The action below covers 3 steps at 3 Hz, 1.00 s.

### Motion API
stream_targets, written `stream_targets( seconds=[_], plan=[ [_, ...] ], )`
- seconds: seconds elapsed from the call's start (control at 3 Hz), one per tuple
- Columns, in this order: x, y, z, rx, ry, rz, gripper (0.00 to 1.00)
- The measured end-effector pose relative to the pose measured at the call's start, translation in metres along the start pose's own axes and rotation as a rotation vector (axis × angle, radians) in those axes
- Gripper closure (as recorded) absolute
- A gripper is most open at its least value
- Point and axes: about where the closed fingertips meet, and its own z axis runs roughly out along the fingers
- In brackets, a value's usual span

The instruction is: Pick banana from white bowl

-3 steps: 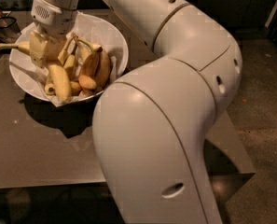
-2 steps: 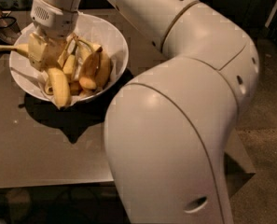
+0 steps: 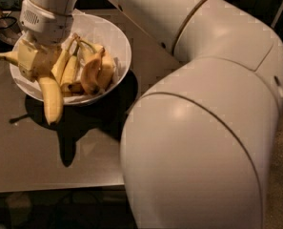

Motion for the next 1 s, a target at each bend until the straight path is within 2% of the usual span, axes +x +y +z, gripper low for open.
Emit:
stream_targets(
  seconds=[0.33, 0.67, 1.0],
  plan=[
    [0.01, 0.019, 0.002, -0.024, -0.006, 0.009, 1.0],
    [0.041, 0.058, 0.006, -0.037, 0.015, 0.074, 1.0],
    [0.041, 0.059, 0.007, -0.037, 0.016, 0.077, 1.0]
  ],
)
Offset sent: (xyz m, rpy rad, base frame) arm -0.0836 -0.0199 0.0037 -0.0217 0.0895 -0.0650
